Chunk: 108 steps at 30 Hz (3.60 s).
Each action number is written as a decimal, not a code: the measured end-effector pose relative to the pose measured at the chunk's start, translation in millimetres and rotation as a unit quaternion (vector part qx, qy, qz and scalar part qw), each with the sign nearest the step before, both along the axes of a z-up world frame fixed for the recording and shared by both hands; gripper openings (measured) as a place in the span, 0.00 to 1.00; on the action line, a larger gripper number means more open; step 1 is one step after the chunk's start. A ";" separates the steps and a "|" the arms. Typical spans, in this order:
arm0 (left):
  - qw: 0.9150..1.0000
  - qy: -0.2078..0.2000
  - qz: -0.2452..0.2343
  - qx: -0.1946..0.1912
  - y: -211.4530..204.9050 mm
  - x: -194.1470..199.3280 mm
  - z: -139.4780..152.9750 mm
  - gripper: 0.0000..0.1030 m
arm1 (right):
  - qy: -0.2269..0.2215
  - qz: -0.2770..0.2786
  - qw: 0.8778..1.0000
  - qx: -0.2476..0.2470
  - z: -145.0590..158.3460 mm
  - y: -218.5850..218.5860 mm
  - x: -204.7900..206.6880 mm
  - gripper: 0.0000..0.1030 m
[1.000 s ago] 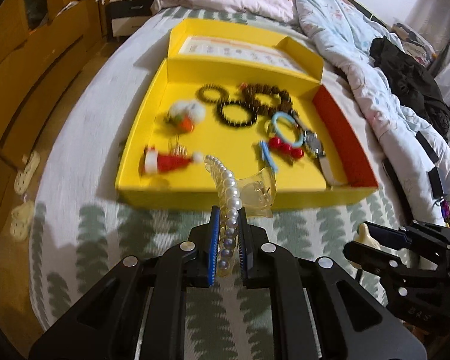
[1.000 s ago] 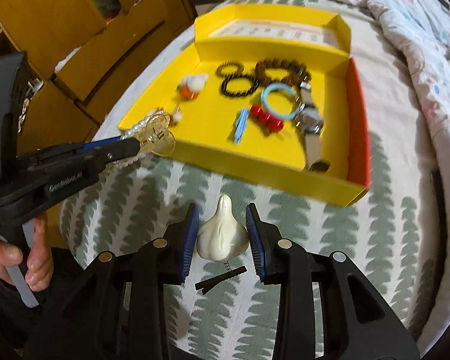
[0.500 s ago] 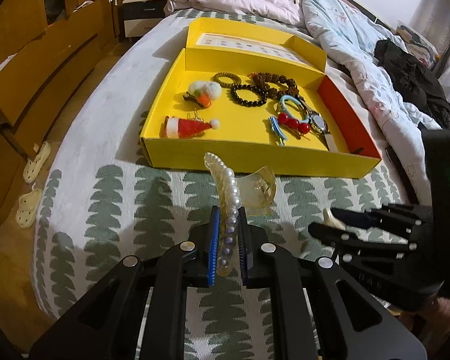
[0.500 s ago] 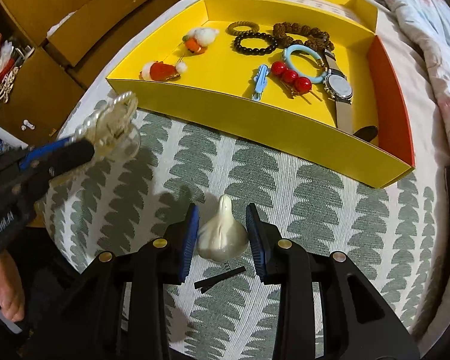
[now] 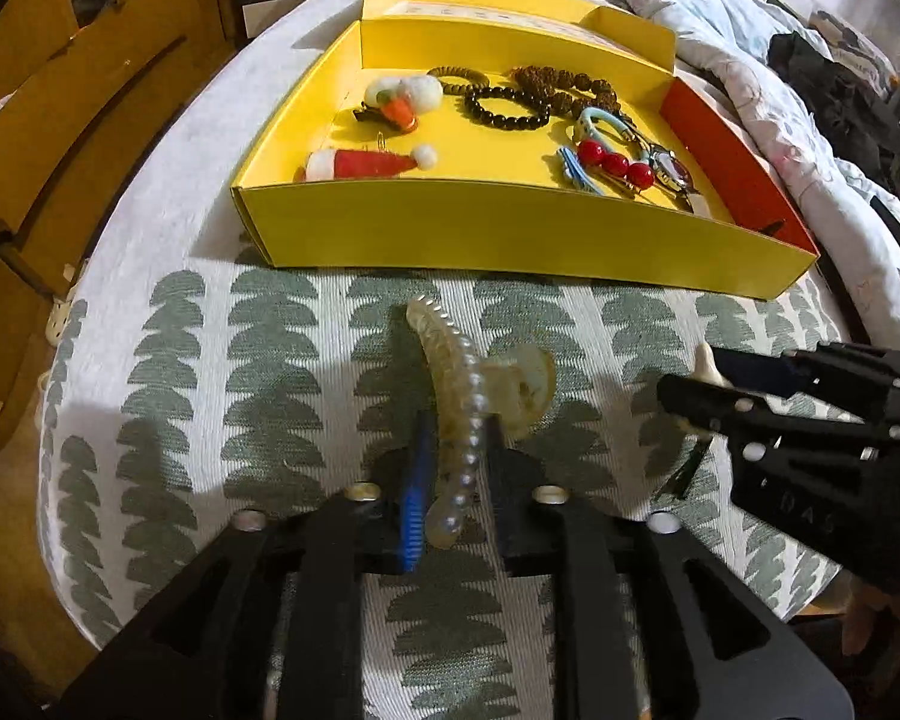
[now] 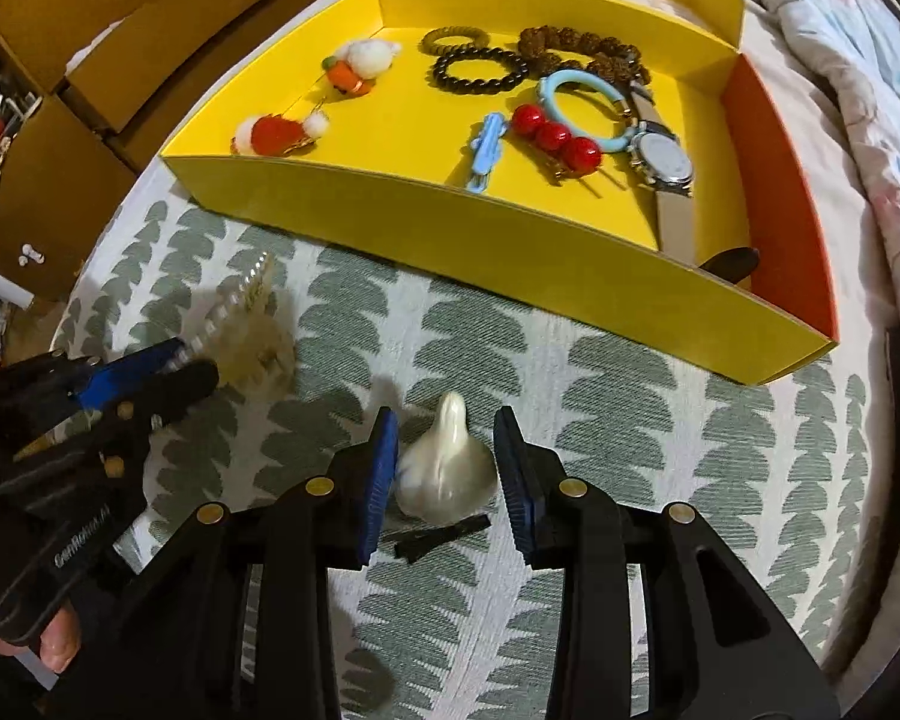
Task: Organize jewelry
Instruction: 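Lift both held items out of the box and release them onto the bedspread, then move the left tool to the bunny pompom while the right tool reaches the watch, then grasp the white bunny pompom with the left tool while the right tool grasps the wristwatch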
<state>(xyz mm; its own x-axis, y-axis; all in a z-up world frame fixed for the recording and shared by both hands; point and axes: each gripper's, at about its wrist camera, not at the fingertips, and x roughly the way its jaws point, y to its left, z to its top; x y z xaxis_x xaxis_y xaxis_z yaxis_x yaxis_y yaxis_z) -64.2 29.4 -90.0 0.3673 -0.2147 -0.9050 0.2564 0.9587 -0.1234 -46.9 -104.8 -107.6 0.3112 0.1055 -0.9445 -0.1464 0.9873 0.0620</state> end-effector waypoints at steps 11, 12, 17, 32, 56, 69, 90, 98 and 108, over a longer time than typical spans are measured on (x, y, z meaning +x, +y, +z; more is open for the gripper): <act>0.998 -0.031 0.008 -0.056 18.6 0.6 36.0 0.71 | -0.032 -0.010 0.999 0.021 32.9 -12.1 -3.5 0.58; 0.998 -0.034 0.013 -0.059 21.4 3.7 39.6 0.71 | -0.038 -0.012 0.999 0.027 37.7 -14.3 -3.0 0.58; 0.995 -0.052 0.035 -0.074 33.2 28.7 58.7 0.74 | -0.081 -0.037 0.994 0.055 67.5 -34.9 2.7 0.58; 0.998 -0.037 0.010 -0.059 -6.8 137.0 62.2 0.74 | -0.124 -0.091 0.982 0.106 91.7 -100.4 62.7 0.58; 0.999 0.024 0.021 -0.026 -15.7 208.5 10.6 0.74 | -0.051 -0.080 0.995 0.006 17.6 -101.8 129.0 0.58; 0.999 0.036 0.014 -0.003 -22.7 212.8 -3.8 0.74 | -0.037 -0.061 0.997 -0.030 6.8 -90.7 136.9 0.57; 0.999 0.040 0.013 0.002 -31.0 220.1 -6.4 0.74 | -0.001 -0.076 0.996 -0.049 3.2 -91.0 144.5 0.50; 0.999 0.031 0.010 0.017 -32.3 217.7 -8.6 0.71 | -0.009 -0.071 0.993 -0.092 -2.8 -81.7 147.2 0.50; 0.999 0.033 0.004 0.025 -37.4 220.8 -9.8 0.48 | -0.003 -0.067 0.995 -0.069 -3.2 -78.7 145.2 0.42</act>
